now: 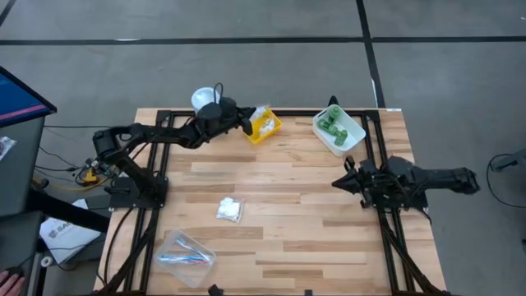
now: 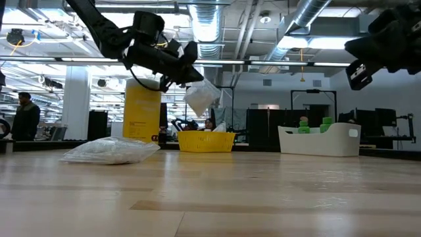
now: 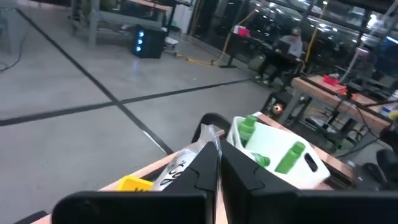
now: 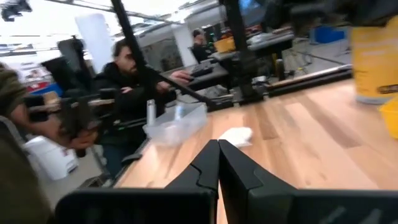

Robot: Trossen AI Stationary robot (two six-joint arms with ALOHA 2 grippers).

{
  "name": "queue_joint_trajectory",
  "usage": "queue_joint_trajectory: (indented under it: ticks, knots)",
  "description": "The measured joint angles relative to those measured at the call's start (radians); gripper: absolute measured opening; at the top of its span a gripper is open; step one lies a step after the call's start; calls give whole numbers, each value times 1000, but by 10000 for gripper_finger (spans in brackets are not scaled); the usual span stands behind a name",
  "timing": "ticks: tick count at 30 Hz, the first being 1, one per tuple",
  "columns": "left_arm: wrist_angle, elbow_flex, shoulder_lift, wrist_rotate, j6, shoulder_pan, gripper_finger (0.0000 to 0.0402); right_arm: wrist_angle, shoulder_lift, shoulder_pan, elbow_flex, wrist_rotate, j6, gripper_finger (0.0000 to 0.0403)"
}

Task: Pick & Place Travel size toiletries
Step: Put the cotton pack into the yellow bin

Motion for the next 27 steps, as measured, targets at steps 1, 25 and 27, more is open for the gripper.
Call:
queue_joint_trajectory:
  ticks: [1,25,27]
  knots:
    - [7,0,8,0,9,-8,0,-3,1,-15,0,-1,0,0]
    - [46,8,104,-95,113,-13,1,-2,1,-71,-2,-2,104,0]
    - [39,7,105,-93,125,-13,1,-2,1,-71,-2,-2,104,0]
